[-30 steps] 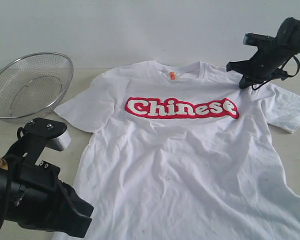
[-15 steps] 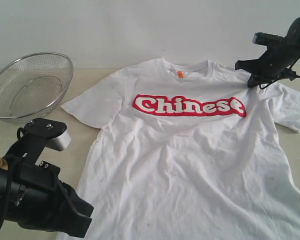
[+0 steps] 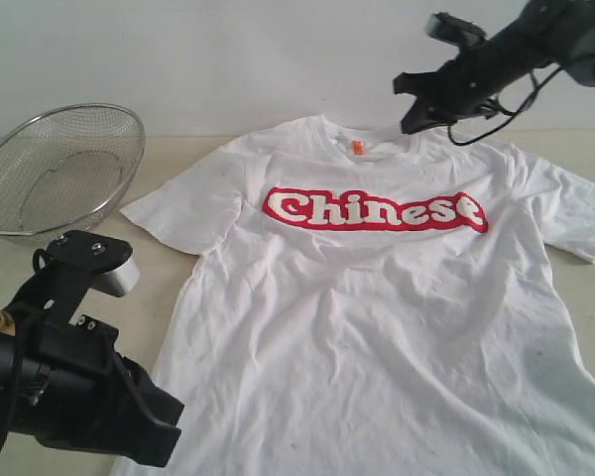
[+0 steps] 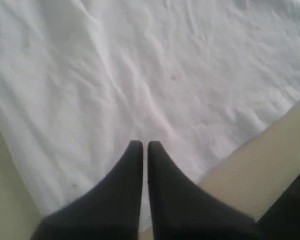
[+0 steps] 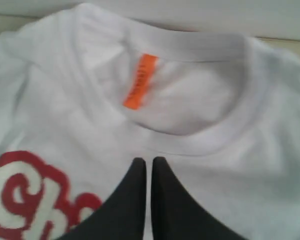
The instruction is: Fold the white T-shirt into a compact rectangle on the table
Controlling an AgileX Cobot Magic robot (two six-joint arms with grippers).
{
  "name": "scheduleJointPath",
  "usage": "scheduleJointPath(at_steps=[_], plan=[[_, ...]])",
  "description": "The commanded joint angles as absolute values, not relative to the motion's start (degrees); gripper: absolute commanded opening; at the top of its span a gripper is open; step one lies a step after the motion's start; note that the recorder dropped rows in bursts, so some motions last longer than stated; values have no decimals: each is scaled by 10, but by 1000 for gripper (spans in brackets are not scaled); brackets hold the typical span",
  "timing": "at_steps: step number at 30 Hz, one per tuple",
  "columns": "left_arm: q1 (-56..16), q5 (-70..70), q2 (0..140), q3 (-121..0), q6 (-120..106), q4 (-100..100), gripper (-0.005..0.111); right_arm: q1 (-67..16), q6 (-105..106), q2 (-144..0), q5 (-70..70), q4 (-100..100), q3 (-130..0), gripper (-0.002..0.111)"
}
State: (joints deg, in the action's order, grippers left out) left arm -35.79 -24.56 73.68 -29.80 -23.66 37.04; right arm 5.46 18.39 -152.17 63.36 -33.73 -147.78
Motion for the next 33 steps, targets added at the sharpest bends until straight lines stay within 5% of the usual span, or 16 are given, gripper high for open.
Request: scheduleJointPath(at_steps=[1,12,21,33], plan=[[-359,-223,710,-301,-178,301,4,-13,215,-1511,639,-354,-1482,0],[-344,-249,630,-301,197,-79,4,-100,217,-1511,572,-387,-1482,0],[-256,-52,709,-330,313,-207,4,-109,213,-1510,592,-389,-1482,0],[-205,-122,1027,-663,253,-202,4,-38,219,-1480,684,-382,-1482,0]])
